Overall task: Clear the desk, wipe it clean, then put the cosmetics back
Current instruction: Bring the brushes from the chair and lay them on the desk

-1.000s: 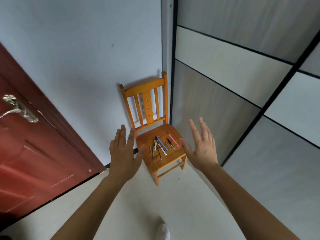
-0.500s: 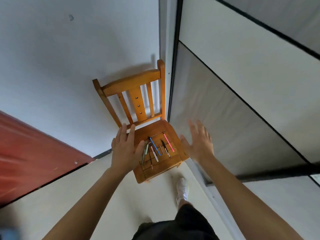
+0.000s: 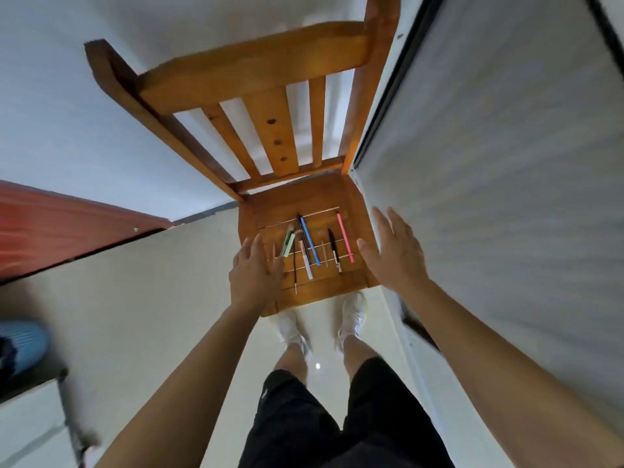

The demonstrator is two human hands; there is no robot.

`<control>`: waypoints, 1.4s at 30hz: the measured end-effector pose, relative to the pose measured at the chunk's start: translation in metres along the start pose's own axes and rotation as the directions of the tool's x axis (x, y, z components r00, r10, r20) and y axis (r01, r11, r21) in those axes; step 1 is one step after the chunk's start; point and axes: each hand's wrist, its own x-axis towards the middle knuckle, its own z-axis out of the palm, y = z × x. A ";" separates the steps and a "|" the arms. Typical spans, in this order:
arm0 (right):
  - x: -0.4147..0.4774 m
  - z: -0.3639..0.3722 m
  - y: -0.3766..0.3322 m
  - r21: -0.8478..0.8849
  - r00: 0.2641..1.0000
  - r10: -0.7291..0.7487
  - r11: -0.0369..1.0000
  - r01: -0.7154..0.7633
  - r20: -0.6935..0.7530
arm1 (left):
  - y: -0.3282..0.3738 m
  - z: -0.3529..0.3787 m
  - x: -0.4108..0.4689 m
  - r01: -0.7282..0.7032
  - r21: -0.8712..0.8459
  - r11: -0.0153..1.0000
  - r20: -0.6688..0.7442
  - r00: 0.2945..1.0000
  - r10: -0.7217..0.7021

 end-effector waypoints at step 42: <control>0.102 0.252 0.015 0.443 0.979 0.197 0.873 -0.203 0.062 | -0.098 0.190 0.148 0.094 -0.298 0.950 -0.121 0.983 -0.136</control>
